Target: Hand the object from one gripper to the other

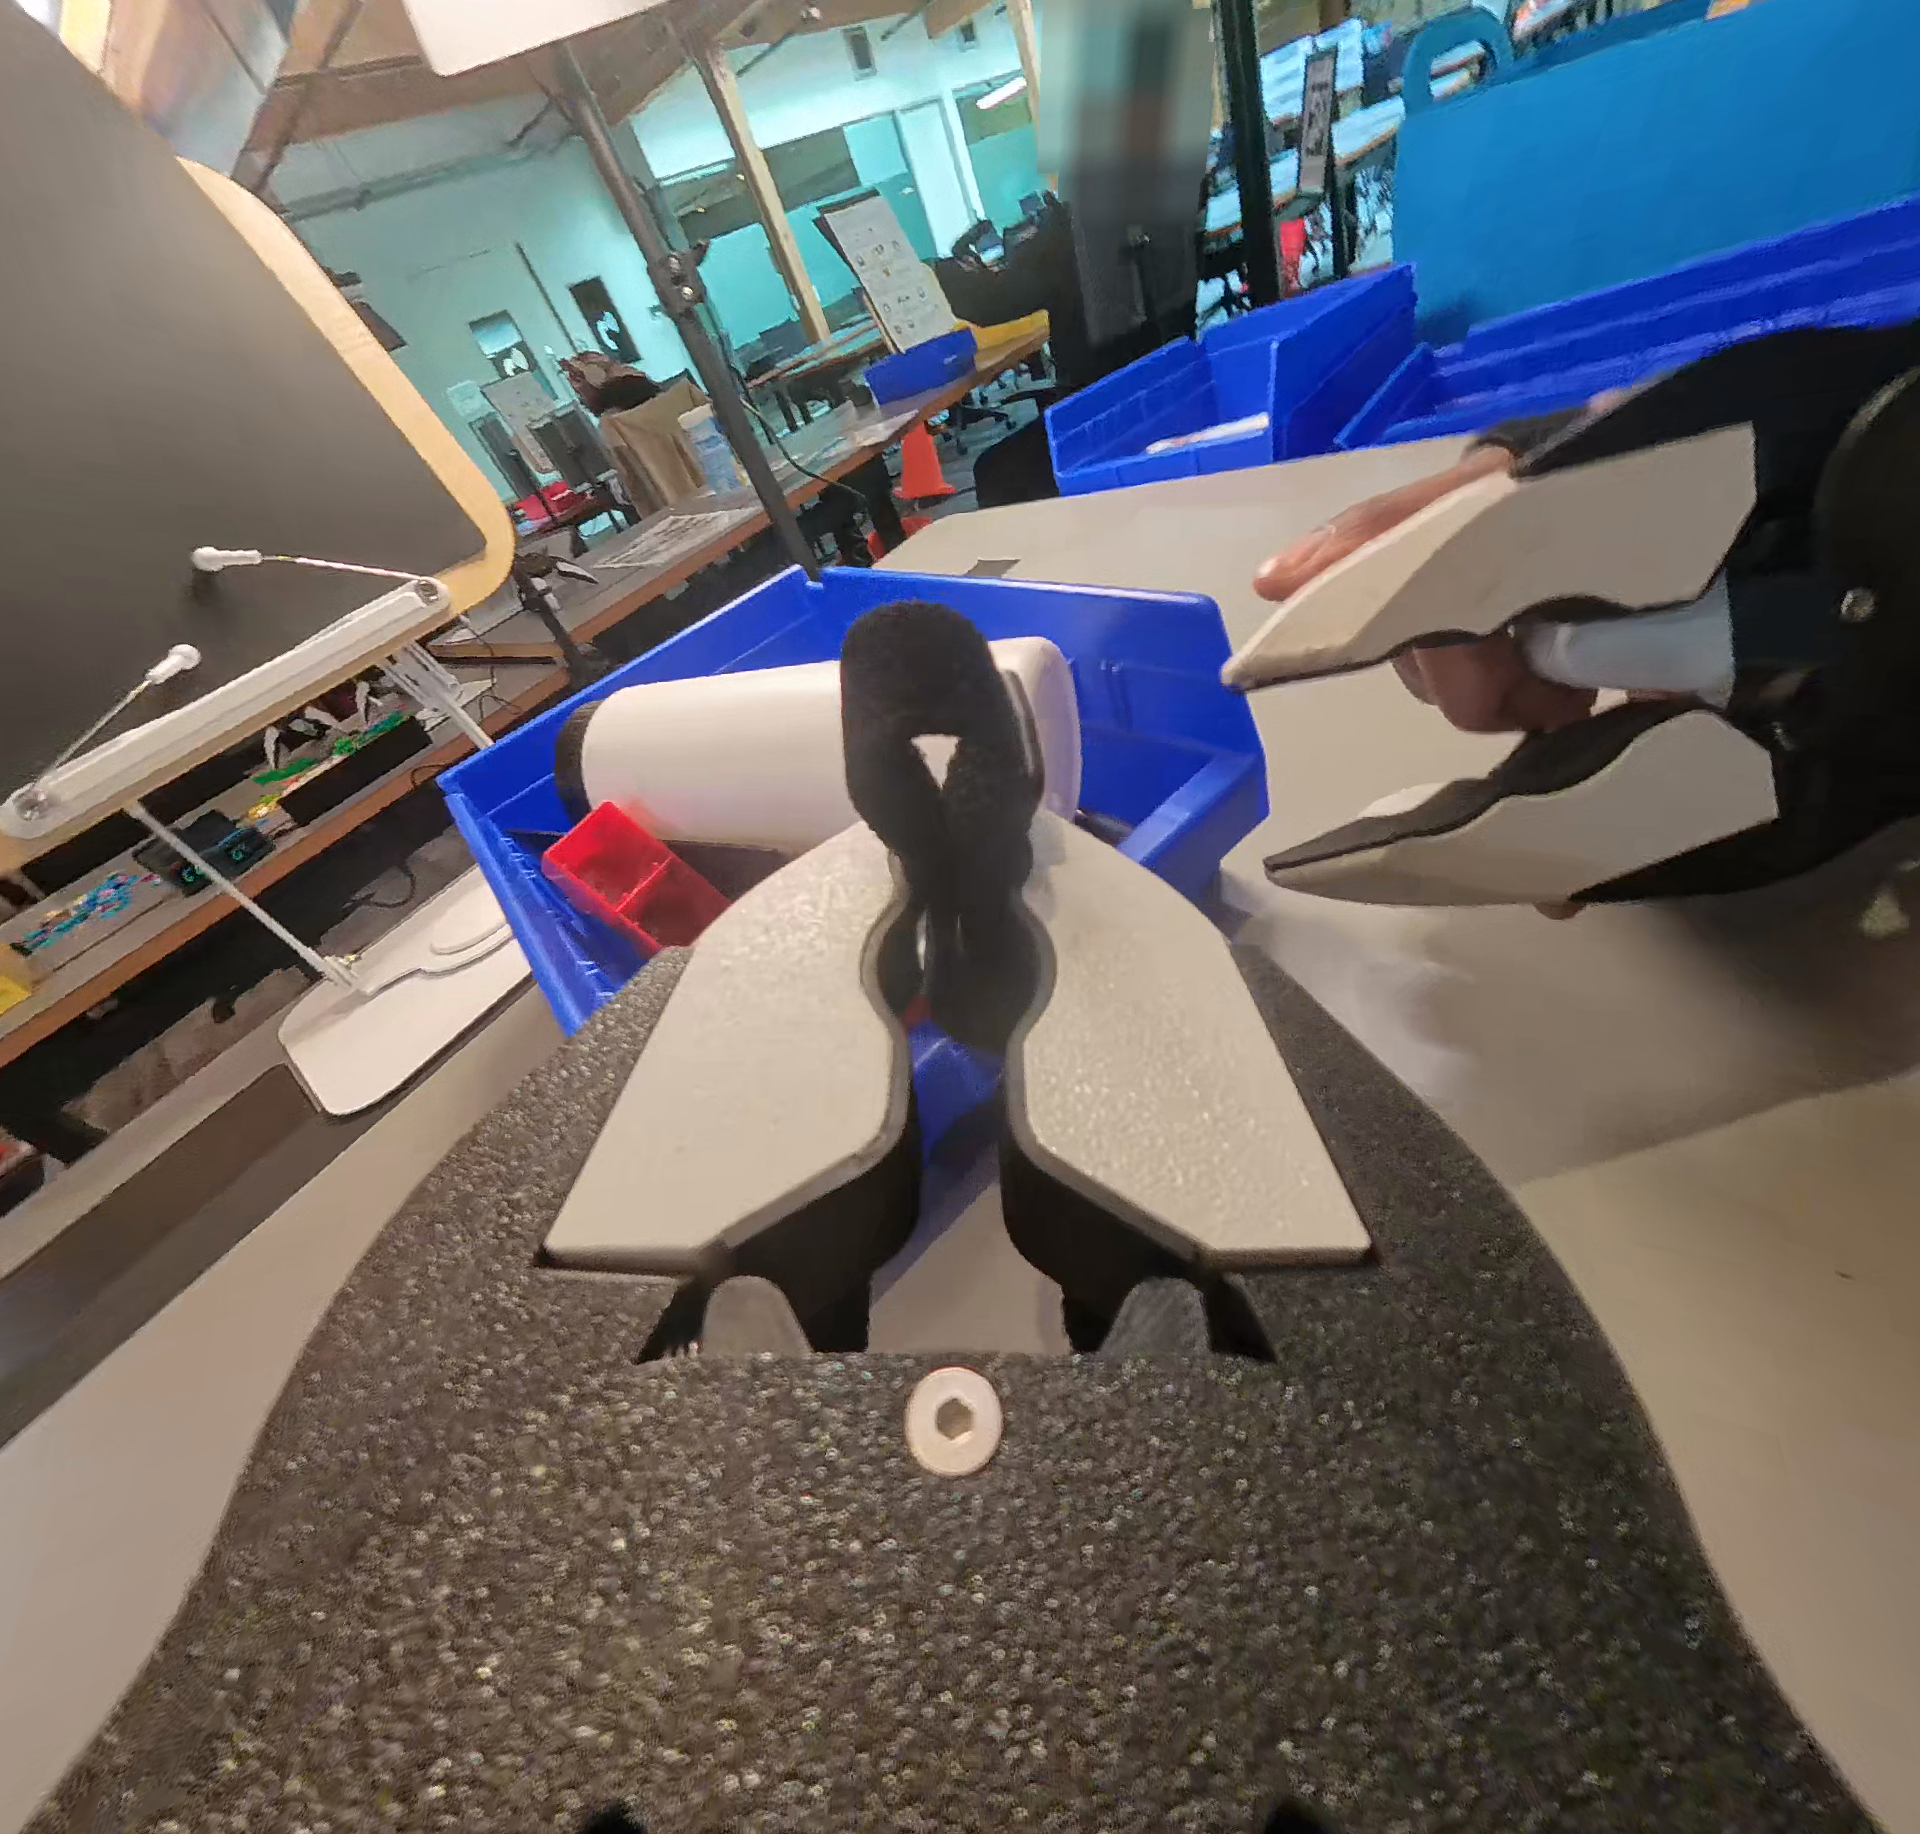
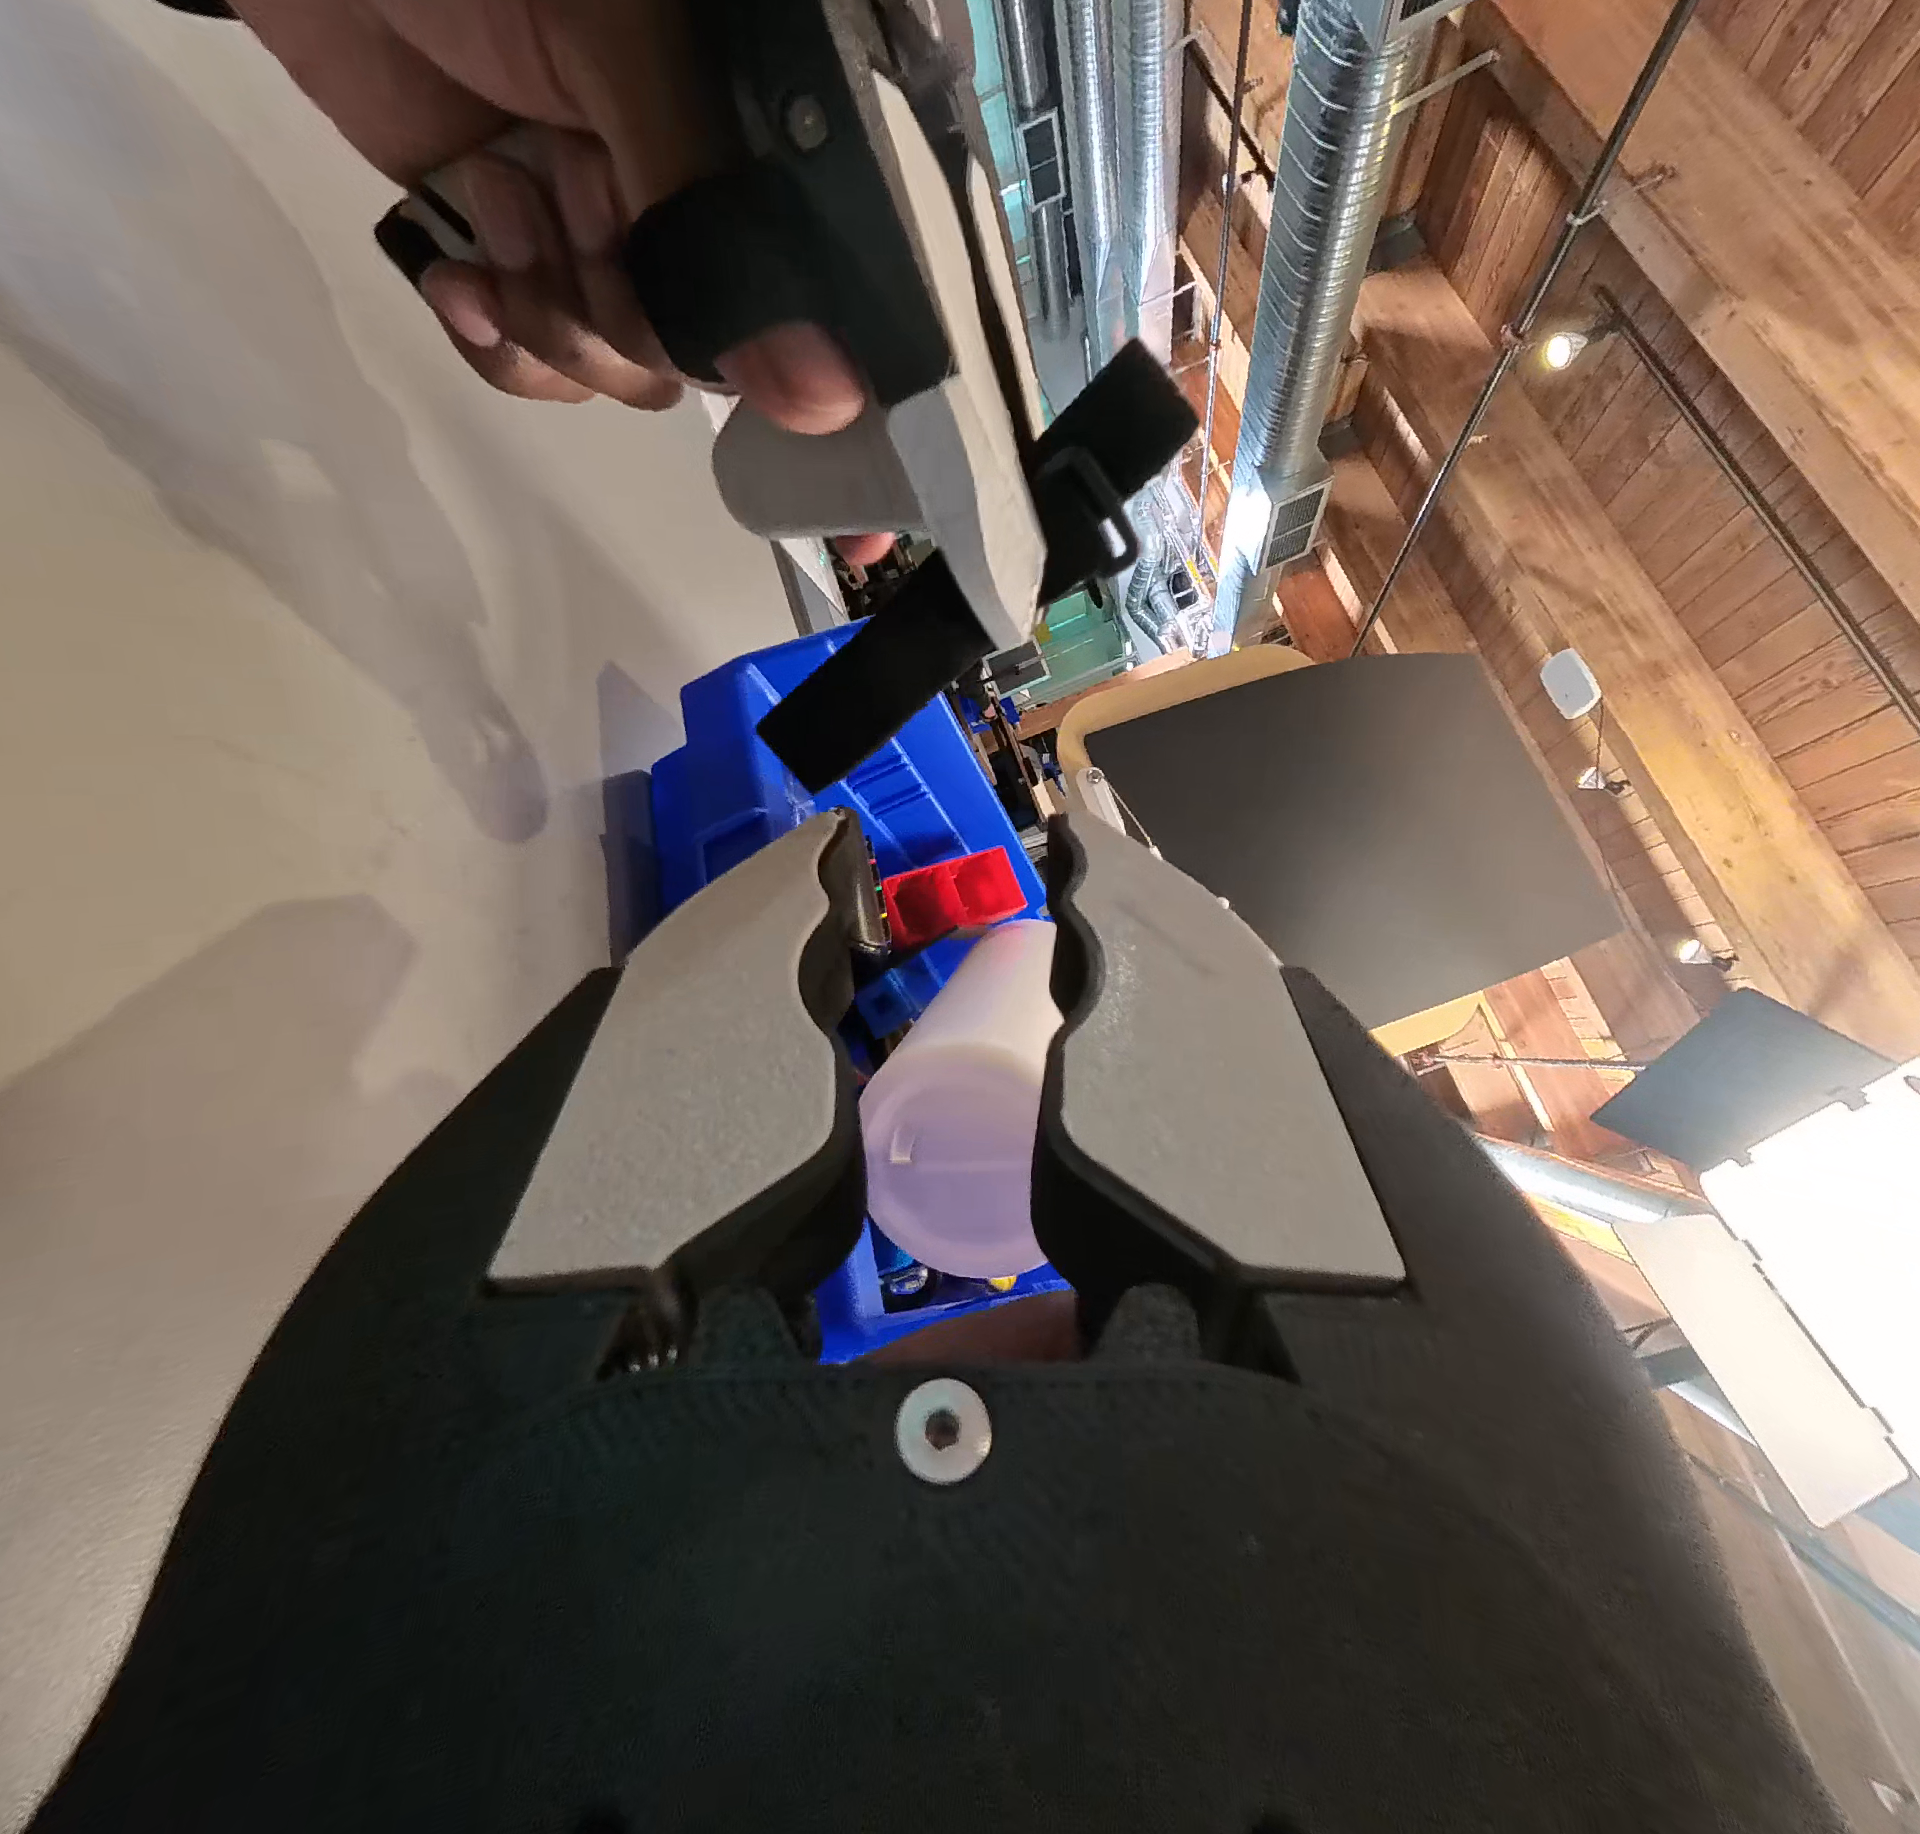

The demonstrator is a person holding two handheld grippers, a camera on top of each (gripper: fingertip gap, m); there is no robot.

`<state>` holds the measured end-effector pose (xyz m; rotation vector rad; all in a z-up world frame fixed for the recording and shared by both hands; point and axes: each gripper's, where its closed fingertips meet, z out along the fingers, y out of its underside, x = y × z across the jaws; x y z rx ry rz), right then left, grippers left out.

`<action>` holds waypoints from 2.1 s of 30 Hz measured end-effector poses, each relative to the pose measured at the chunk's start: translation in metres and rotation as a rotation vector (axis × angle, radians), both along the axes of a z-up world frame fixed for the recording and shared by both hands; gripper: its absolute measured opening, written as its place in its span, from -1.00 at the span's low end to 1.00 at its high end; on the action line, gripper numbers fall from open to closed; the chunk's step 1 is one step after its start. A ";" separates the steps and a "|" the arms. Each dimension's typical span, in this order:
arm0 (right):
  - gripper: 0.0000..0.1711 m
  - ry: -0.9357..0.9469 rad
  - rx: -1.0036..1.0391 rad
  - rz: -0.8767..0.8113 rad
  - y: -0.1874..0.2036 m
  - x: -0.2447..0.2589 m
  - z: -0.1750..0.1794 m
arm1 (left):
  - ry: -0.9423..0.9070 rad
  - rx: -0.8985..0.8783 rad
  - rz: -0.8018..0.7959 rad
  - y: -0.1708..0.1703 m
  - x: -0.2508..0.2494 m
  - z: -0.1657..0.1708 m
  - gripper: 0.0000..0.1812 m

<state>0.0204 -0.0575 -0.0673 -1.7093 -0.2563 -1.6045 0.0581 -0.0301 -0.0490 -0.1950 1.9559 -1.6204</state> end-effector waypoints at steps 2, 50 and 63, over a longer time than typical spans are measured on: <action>-0.58 0.007 0.012 0.019 0.001 -0.003 0.001 | -0.050 0.087 -0.025 -0.005 -0.005 -0.009 -0.87; -0.87 0.248 0.103 0.210 0.003 -0.016 -0.002 | -0.302 0.342 -0.165 -0.016 -0.026 -0.038 -0.32; -0.84 0.443 0.363 0.343 -0.005 -0.018 0.020 | -0.108 0.226 -0.276 -0.019 -0.038 -0.038 -0.77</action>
